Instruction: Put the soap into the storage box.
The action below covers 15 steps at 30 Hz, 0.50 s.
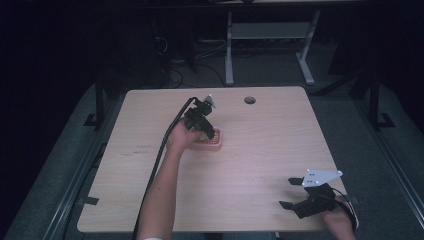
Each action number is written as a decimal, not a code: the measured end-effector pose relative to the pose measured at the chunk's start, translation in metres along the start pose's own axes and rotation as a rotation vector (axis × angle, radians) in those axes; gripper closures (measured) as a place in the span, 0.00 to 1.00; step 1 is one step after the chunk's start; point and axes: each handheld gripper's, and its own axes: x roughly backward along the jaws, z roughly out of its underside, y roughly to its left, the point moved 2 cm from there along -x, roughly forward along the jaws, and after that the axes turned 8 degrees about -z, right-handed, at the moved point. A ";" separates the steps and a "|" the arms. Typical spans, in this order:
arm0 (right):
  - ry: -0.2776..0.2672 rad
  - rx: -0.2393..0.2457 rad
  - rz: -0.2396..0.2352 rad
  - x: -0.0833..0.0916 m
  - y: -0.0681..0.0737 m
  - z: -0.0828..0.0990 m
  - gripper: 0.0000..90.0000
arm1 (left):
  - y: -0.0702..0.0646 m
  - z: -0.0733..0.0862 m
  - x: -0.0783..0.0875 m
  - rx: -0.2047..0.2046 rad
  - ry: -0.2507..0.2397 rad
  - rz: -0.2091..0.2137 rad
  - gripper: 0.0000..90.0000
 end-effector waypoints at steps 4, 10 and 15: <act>0.005 -0.002 -0.002 0.000 0.000 0.000 0.15 | 0.001 -0.001 -0.004 0.007 0.006 -0.002 0.29; 0.007 -0.001 0.001 0.000 -0.001 0.000 0.15 | -0.003 -0.002 -0.011 -0.002 0.027 0.010 0.29; -0.003 -0.014 0.008 0.003 -0.002 0.001 0.15 | -0.005 -0.003 -0.015 -0.003 0.032 0.008 0.29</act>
